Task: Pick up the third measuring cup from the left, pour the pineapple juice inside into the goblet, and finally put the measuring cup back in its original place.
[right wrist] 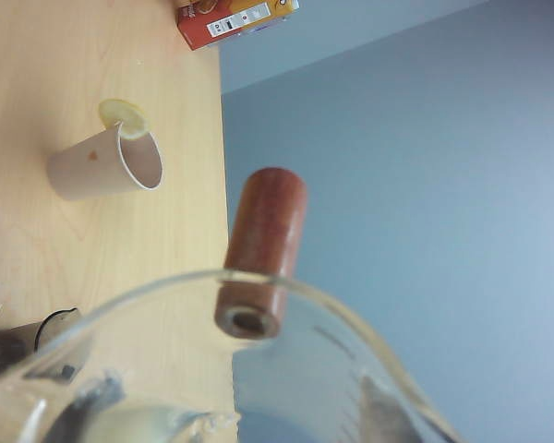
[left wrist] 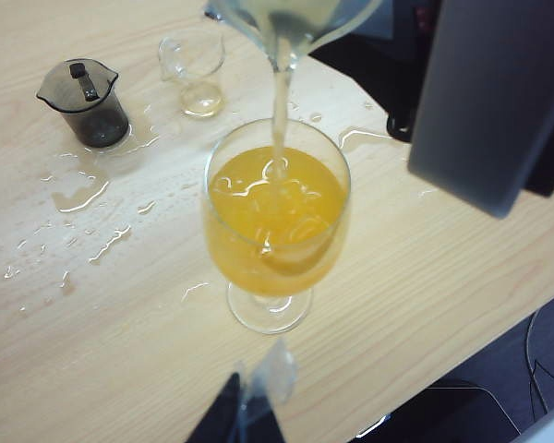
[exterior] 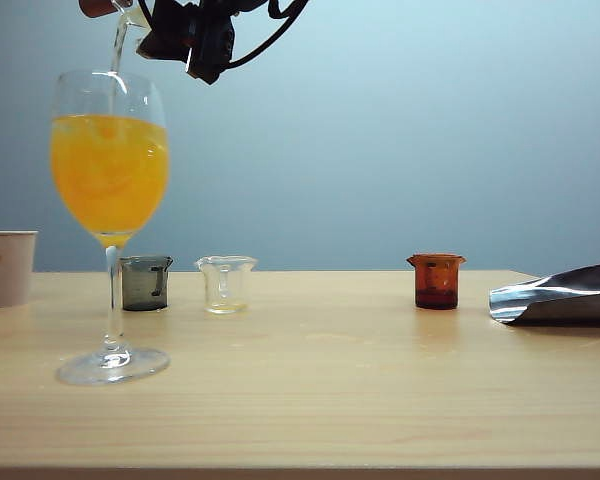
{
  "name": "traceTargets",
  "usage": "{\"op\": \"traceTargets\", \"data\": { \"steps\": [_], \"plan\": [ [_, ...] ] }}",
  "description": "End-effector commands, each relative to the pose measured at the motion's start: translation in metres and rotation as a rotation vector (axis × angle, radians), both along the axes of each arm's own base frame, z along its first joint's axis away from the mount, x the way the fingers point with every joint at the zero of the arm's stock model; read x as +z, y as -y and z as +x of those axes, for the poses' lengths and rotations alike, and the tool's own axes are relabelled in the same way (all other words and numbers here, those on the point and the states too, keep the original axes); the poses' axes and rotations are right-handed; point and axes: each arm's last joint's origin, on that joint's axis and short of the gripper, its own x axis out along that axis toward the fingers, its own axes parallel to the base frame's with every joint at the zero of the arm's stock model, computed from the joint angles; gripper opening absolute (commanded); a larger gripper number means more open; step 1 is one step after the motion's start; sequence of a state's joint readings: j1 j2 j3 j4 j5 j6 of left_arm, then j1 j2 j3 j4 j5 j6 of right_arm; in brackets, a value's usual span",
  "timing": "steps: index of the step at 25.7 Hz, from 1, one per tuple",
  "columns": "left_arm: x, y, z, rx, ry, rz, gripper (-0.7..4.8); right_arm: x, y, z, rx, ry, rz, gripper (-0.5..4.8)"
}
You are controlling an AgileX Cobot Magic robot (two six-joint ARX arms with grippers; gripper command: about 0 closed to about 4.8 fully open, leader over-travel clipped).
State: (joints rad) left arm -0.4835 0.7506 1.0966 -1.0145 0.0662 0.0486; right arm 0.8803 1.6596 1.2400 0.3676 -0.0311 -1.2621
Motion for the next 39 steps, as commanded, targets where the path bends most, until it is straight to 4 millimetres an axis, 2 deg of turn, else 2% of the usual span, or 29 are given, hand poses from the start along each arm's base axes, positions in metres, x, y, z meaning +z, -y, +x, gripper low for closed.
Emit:
{"op": "traceTargets", "data": {
  "steps": [1,15,33,39],
  "plan": [
    [0.0022,-0.0003,-0.0005,0.003,0.012,-0.008,-0.05,0.0084,-0.0011,-0.0032,0.024,0.054,0.019,1.07],
    [0.0022,-0.0003,-0.0006,0.003,0.012,-0.008,-0.04,0.0085,-0.0025,-0.0049,0.031,0.098,-0.012,1.07],
    [0.0022,-0.0003,-0.0006,0.003,0.012,-0.008,-0.04,0.0086,-0.0026,-0.0050,0.036,0.247,-0.123,1.07],
    [0.0022,-0.0003,-0.0006,0.003,0.012,-0.008,-0.04,0.0129,-0.0025,-0.0051,0.031,0.296,-0.105,1.07]
  ]
}}
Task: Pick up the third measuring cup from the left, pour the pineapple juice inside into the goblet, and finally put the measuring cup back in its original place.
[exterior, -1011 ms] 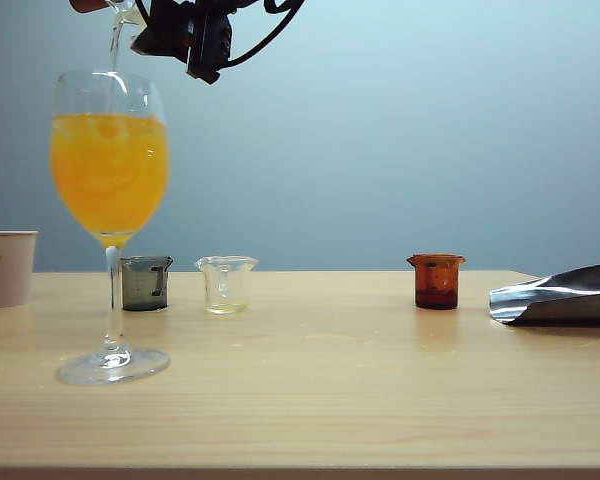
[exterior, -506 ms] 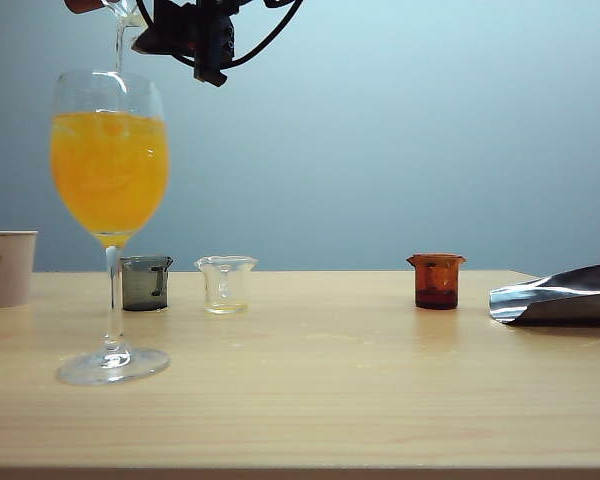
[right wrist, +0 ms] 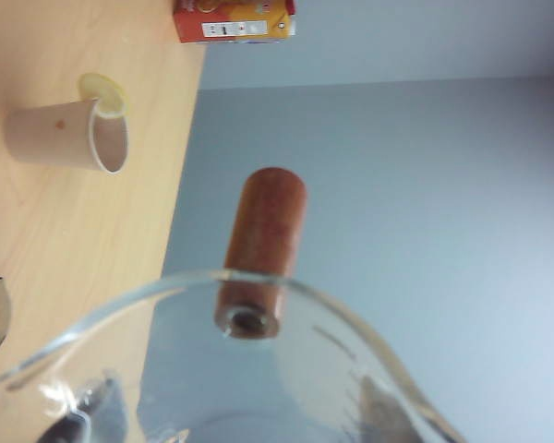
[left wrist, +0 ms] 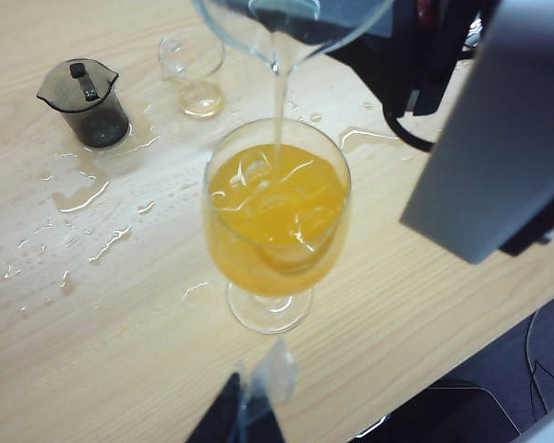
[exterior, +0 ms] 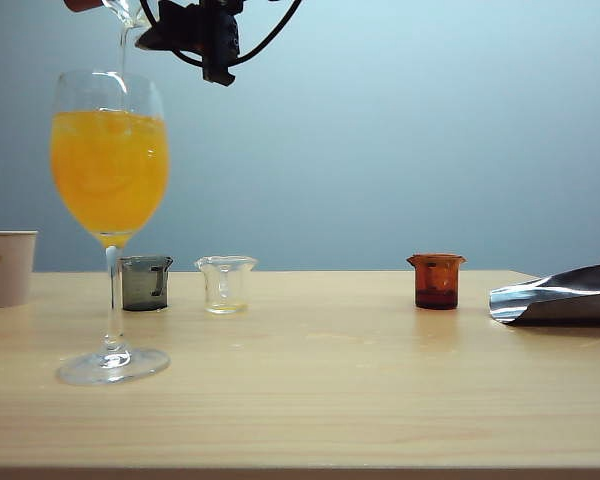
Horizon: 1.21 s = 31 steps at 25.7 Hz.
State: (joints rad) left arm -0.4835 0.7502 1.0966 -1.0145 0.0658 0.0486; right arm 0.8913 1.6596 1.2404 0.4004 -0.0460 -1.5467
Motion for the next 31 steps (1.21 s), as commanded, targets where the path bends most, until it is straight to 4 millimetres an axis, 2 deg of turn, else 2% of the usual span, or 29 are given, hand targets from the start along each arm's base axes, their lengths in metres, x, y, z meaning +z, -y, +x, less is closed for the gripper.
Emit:
{"op": "traceTargets", "data": {
  "steps": [1,23,26,31],
  "plan": [
    [0.0021,-0.0002,-0.0004,0.003,0.011,-0.008,-0.04,0.0103,0.0005,-0.0016,0.003,0.064,0.038,1.07],
    [0.0022,-0.0003,-0.0005,0.003,0.012,-0.008,-0.05,0.0133,-0.0020,-0.0051,0.005,0.218,-0.035,1.07],
    [0.0021,-0.0002,-0.0004,0.003,0.011,-0.008,-0.04,0.0123,-0.0020,-0.0050,0.007,0.175,-0.017,1.07],
    [0.0022,-0.0003,-0.0005,0.003,0.012,-0.008,-0.05,0.0147,-0.0004,-0.0032,-0.060,-0.066,0.196,1.07]
  ]
}}
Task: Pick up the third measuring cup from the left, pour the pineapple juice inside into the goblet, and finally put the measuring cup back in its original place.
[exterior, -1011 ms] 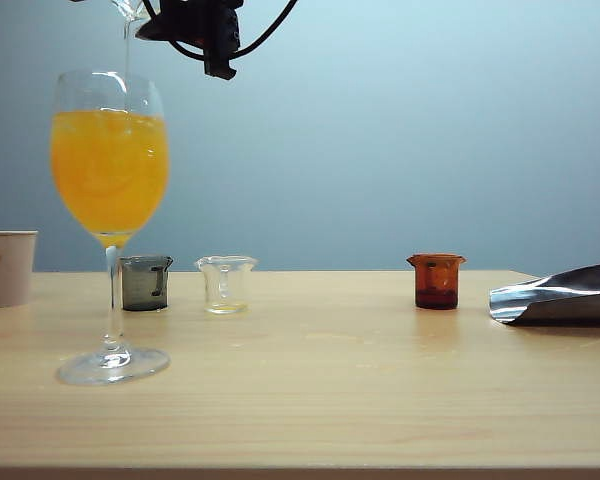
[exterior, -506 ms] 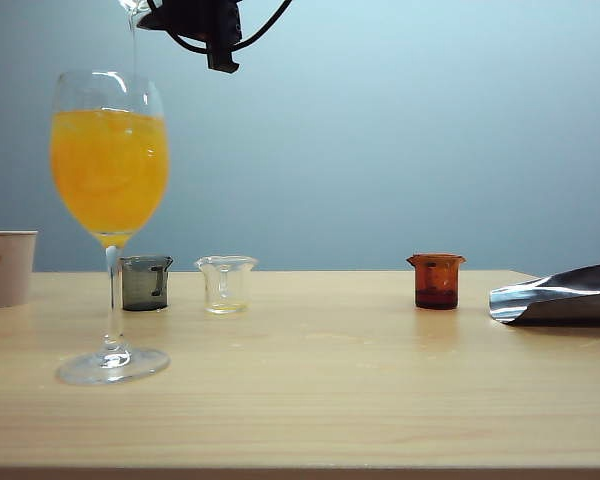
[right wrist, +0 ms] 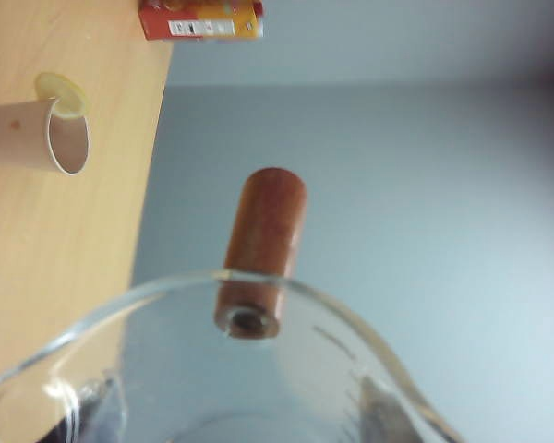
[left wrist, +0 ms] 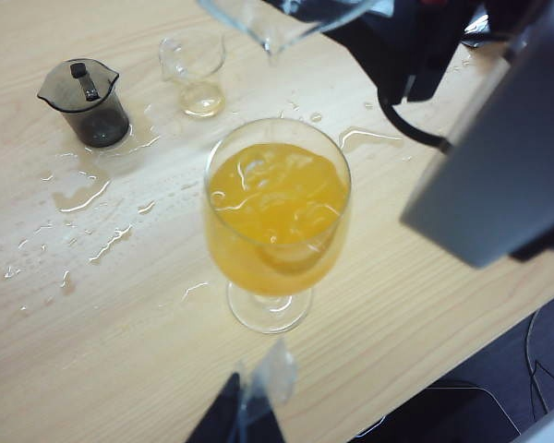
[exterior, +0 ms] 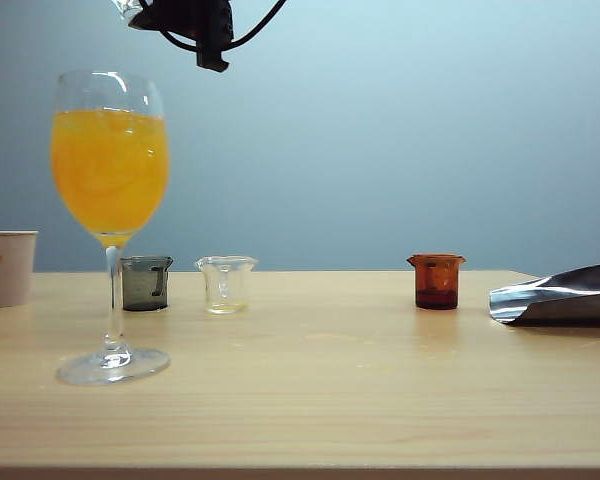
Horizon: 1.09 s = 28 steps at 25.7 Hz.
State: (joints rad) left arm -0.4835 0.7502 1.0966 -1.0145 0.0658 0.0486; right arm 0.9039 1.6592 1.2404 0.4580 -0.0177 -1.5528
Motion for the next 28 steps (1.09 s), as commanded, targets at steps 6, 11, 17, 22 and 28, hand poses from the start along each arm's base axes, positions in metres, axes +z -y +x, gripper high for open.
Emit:
{"op": "traceTargets", "data": {
  "steps": [6,11,17,22,28],
  "plan": [
    [0.002,0.000,-0.001,0.003,0.012,-0.008,-0.05,0.014,0.007,0.003,-0.111,-0.427,0.496,1.07],
    [0.002,0.000,-0.001,0.003,0.012,-0.008,-0.05,0.022,0.022,0.014,-0.238,-0.590,0.845,1.07],
    [0.002,0.000,-0.001,0.003,0.012,-0.008,-0.05,0.016,0.053,0.040,-0.393,-0.752,1.220,1.07],
    [0.002,0.000,-0.001,0.003,0.011,-0.008,-0.05,-0.012,0.081,0.054,-0.479,-0.820,1.320,1.07],
    [0.002,0.000,0.000,0.003,0.013,-0.009,-0.05,-0.073,0.096,0.061,-0.549,-0.987,1.259,1.07]
  ]
}}
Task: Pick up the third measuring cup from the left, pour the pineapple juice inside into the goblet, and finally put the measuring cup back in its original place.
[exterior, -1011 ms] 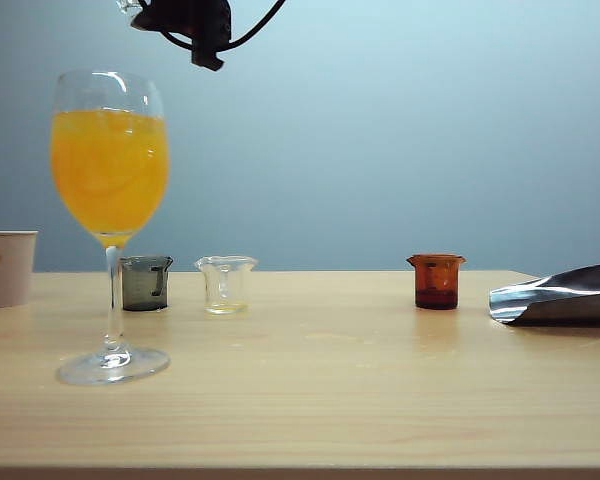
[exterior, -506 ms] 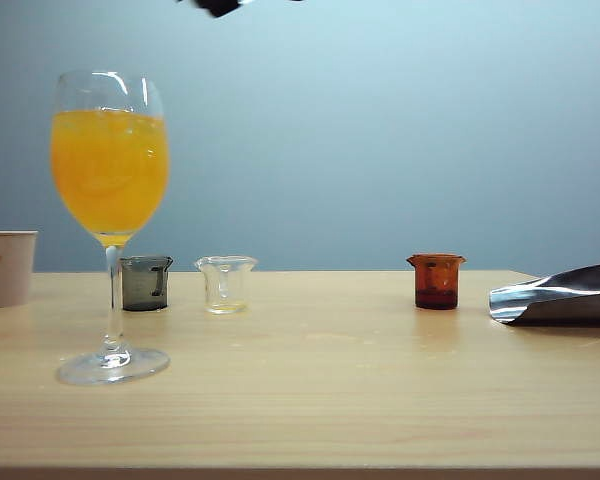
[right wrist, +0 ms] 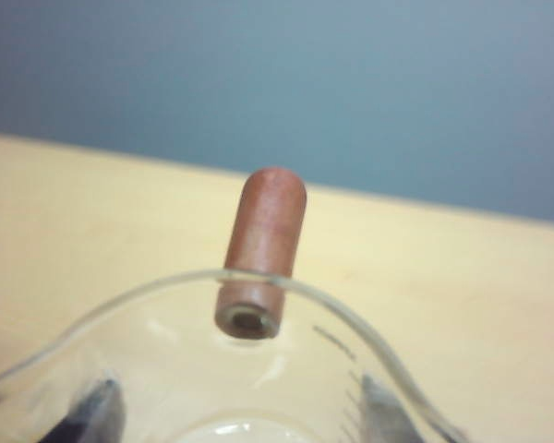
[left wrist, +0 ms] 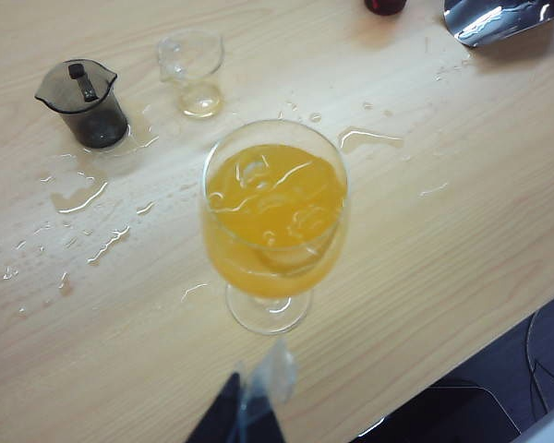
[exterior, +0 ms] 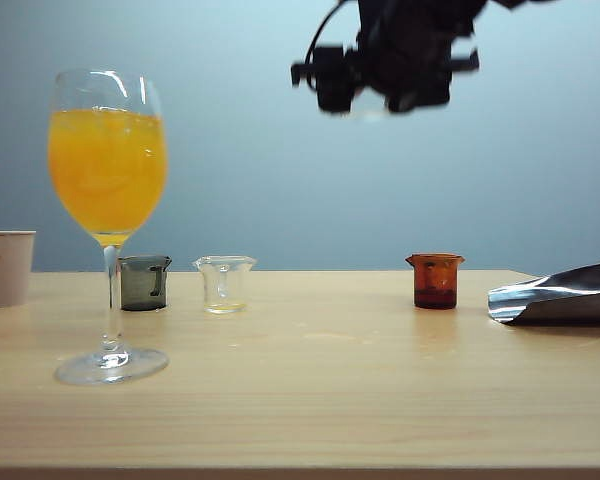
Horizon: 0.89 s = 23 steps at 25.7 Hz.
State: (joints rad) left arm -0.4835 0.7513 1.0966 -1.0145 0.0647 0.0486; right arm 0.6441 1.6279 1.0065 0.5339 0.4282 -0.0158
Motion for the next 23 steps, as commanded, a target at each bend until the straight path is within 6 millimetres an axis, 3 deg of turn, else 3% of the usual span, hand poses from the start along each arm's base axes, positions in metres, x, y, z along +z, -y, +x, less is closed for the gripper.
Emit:
{"op": "traceTargets", "data": {
  "steps": [1,14,23],
  "plan": [
    [0.002,0.000,-0.001,0.002,0.014,-0.010,-0.04,-0.022,-0.001,0.005,0.055,-0.042,0.058,1.07],
    [0.002,0.000,-0.001,0.002,0.013,-0.010,-0.05,-0.111,-0.021,0.043,0.107,-0.028,0.106,1.07],
    [0.002,0.000,-0.001,0.001,0.012,-0.010,-0.04,-0.139,-0.033,0.083,0.073,-0.100,0.064,1.07]
  ]
}}
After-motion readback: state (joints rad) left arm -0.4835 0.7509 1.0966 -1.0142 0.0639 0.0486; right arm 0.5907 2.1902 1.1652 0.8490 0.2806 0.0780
